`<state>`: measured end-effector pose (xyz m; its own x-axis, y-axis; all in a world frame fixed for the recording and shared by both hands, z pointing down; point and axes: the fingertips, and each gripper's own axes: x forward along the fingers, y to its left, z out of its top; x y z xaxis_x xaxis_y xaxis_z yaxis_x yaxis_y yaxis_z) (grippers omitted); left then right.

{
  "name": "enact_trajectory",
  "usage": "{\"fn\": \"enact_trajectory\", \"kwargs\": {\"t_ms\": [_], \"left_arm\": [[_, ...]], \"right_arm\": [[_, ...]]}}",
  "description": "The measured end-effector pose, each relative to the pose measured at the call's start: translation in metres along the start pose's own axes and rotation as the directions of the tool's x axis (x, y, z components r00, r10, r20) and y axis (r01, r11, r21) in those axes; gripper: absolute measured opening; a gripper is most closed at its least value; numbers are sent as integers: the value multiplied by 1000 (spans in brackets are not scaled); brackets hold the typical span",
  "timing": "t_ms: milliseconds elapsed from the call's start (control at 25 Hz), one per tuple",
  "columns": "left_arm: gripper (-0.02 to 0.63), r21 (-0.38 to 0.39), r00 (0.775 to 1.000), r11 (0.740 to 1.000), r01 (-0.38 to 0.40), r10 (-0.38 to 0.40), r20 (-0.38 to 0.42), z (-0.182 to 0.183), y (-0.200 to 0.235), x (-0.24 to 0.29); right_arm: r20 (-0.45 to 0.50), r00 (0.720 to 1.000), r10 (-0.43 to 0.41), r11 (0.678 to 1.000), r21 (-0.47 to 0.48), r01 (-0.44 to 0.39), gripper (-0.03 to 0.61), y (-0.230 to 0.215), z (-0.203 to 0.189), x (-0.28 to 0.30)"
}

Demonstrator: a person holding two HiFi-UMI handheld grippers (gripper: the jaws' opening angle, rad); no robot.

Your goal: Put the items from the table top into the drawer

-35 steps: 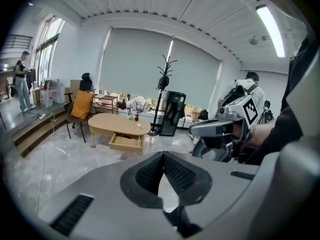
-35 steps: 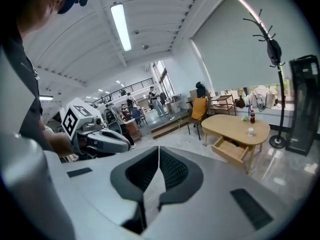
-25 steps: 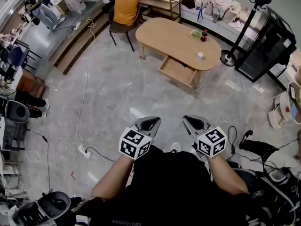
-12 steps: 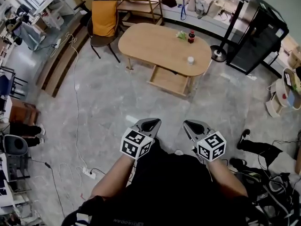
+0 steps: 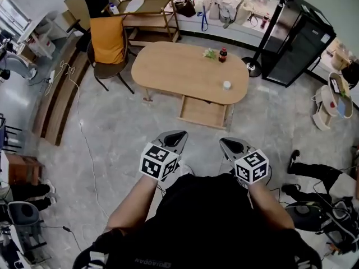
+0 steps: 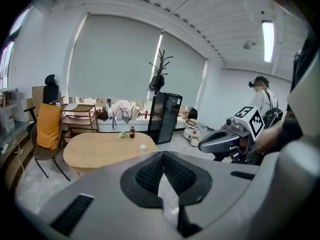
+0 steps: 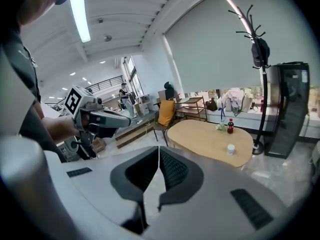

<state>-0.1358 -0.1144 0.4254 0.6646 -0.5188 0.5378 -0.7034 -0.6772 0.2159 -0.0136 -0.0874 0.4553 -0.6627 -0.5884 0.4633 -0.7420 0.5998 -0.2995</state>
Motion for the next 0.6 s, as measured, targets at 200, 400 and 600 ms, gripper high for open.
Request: {"fn": "enact_trajectory", "kwargs": {"t_ms": [200,400,600], "left_arm": [[5,-31,999,999,8,-9,-43,-15,50,4],[5,-59,998,998,8,-12,-68,-19,86,22],[5,-95,995,995,-26,17,-98,-9,121,46]], "right_arm": [[-1,998,-68,998,-14,68,5,-20,22,39],[-69,988,-140,987,-89,133,5,-66,22,73],[-184,959,-216,963,-204,178,5,-144,3,119]]}}
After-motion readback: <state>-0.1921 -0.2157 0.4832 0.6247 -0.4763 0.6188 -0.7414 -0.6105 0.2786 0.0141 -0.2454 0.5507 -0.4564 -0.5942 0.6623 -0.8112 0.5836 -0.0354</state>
